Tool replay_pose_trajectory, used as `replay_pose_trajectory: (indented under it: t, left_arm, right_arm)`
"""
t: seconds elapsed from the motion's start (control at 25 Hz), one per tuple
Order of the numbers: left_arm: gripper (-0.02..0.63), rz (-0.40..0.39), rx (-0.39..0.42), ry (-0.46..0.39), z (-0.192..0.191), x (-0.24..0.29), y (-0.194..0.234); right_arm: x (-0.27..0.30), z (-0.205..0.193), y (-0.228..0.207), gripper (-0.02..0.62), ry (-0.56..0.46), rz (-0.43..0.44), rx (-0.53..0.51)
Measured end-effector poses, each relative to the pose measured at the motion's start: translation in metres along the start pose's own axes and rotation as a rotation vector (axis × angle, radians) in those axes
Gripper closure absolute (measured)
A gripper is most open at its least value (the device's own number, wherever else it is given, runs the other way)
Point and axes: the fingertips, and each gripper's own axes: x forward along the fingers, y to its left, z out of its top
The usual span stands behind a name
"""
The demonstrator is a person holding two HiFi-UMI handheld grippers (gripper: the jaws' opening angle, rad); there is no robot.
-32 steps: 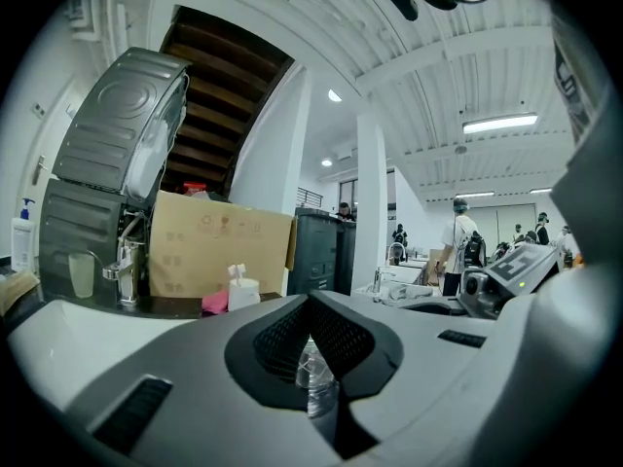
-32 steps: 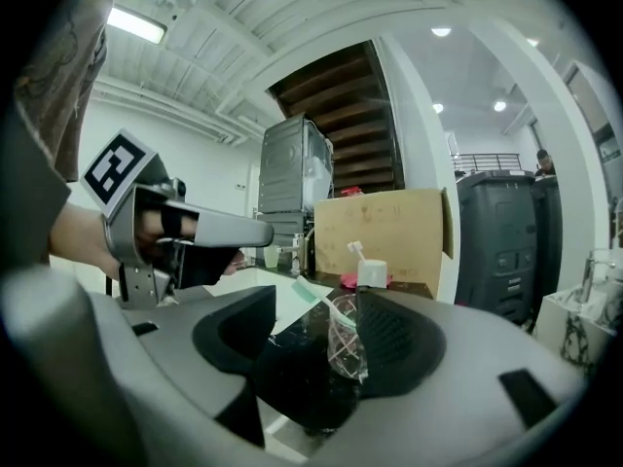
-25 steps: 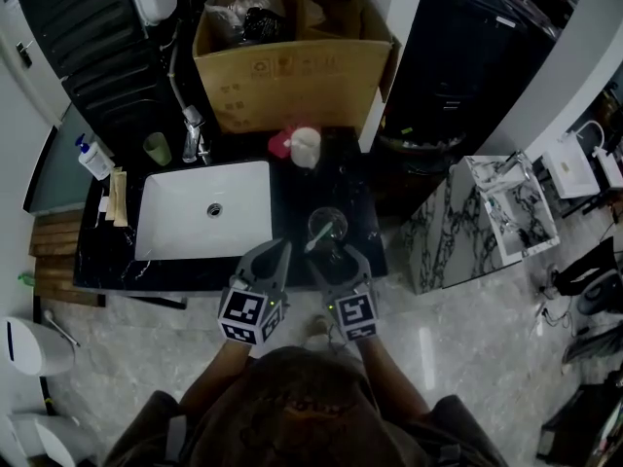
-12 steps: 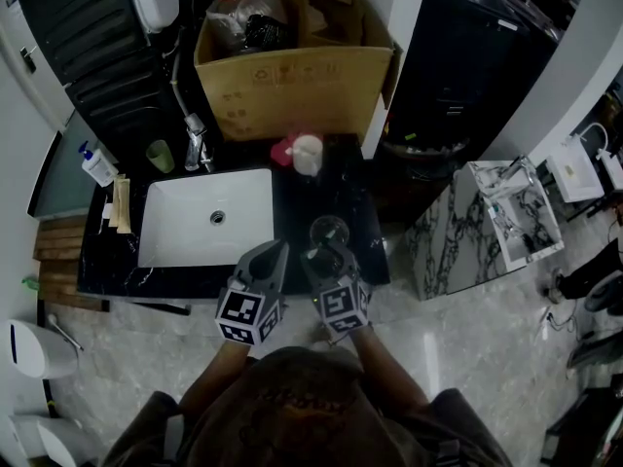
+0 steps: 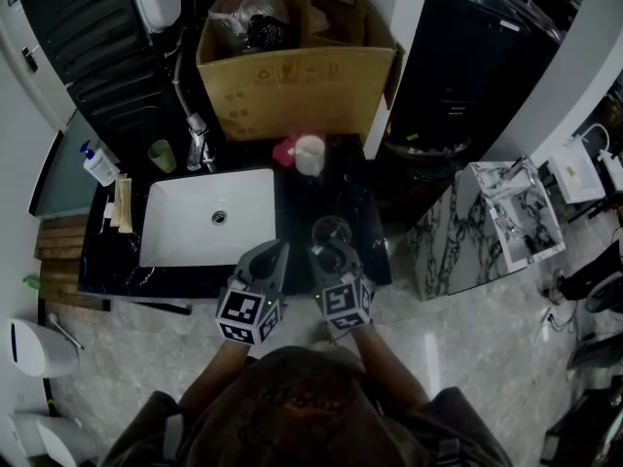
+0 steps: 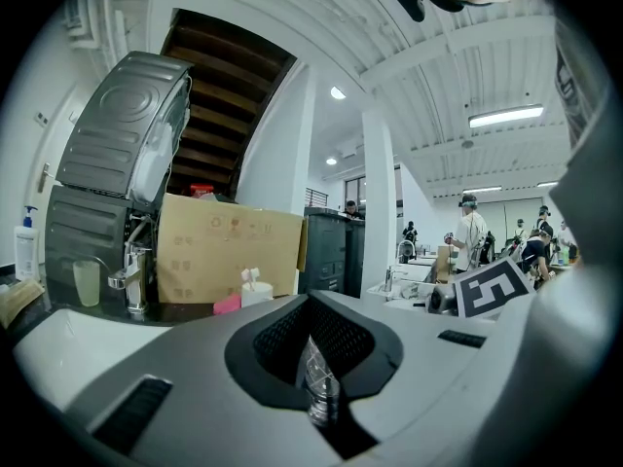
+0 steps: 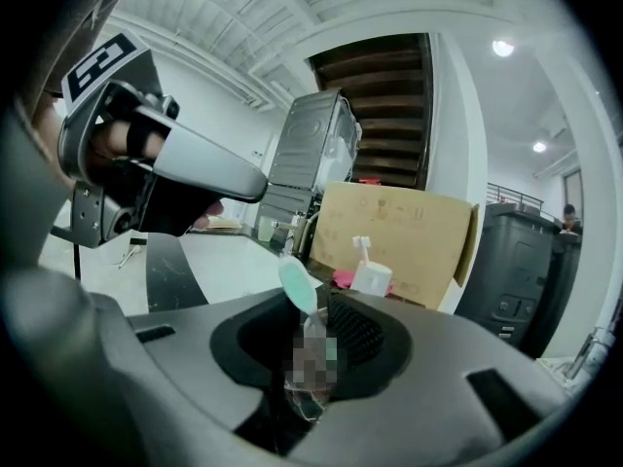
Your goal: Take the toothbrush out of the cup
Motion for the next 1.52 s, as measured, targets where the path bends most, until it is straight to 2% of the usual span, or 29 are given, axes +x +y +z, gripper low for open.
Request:
replay_pose_trajectory:
  t: [0.2, 0.76, 1.0, 1.16, 1.52]
  left_arm:
    - [0.604, -0.009, 0.0, 0.002, -0.002, 0.001, -0.004]
    - [0.604, -0.045, -0.015, 0.002, -0.005, 0.003, -0.018]
    - [0.604, -0.072, -0.016, -0.001, -0.006, -0.003, -0.027]
    - [0.604, -0.09, -0.025, 0.007, -0.013, -0.012, -0.032]
    - [0.604, -0.169, -0.06, 0.001, -0.016, -0.034, -0.05]
  right_arm:
    - [-0.007, 0.005, -0.016, 0.563, -0.03, -0.058, 0.005]
    - [-0.029, 0.027, -0.037, 0.566, -0.085, -0.107, 0.059]
    - [-0.057, 0.066, -0.047, 0.566, -0.167, -0.125, 0.146]
    - [-0.078, 0.094, -0.048, 0.566, -0.213, -0.144, 0.134]
    - [-0.141, 0.105, -0.027, 0.566, -0.188, -0.199, 0.214]
